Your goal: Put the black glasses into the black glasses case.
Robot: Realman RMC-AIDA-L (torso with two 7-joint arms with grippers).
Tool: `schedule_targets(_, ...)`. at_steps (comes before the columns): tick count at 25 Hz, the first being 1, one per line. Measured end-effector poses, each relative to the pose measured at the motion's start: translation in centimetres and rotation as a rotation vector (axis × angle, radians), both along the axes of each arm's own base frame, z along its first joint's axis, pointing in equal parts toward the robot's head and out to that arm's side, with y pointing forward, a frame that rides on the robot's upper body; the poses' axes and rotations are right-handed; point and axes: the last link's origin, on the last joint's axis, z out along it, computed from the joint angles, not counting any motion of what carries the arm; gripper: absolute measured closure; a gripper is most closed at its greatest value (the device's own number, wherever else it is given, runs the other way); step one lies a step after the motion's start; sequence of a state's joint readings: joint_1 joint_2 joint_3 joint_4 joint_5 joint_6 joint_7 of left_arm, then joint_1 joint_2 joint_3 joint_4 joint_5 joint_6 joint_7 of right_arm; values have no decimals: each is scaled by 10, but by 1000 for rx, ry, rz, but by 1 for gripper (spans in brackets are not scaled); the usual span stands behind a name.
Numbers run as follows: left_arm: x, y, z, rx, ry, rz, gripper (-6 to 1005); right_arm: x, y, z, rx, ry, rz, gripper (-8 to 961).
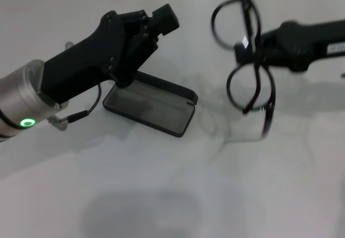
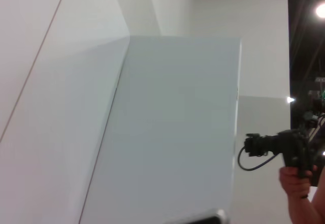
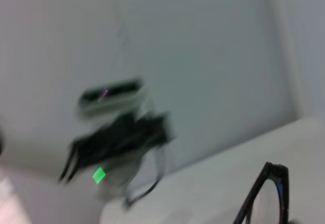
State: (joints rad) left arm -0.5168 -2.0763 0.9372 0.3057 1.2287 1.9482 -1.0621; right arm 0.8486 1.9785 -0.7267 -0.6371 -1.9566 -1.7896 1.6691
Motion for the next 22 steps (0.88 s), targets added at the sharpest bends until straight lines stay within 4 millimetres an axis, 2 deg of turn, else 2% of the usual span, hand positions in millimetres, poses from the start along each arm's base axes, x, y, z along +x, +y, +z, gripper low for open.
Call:
schedule_targets(7,-14,-12,10,26,-29,28,999,27,24,29,144,157,-273,844)
schedule_targets(11,-16,-13,10,-2,-15,26,999,31,29,40,180,291,-364,844)
schedule_targets(16,4,-10,-11,-137,60,-76,999,20,31,32,165,329,-359,844)
schedule_targets(22,22,-4,-28,-198,97,-129,999,1,30,9,119,308,-316,844)
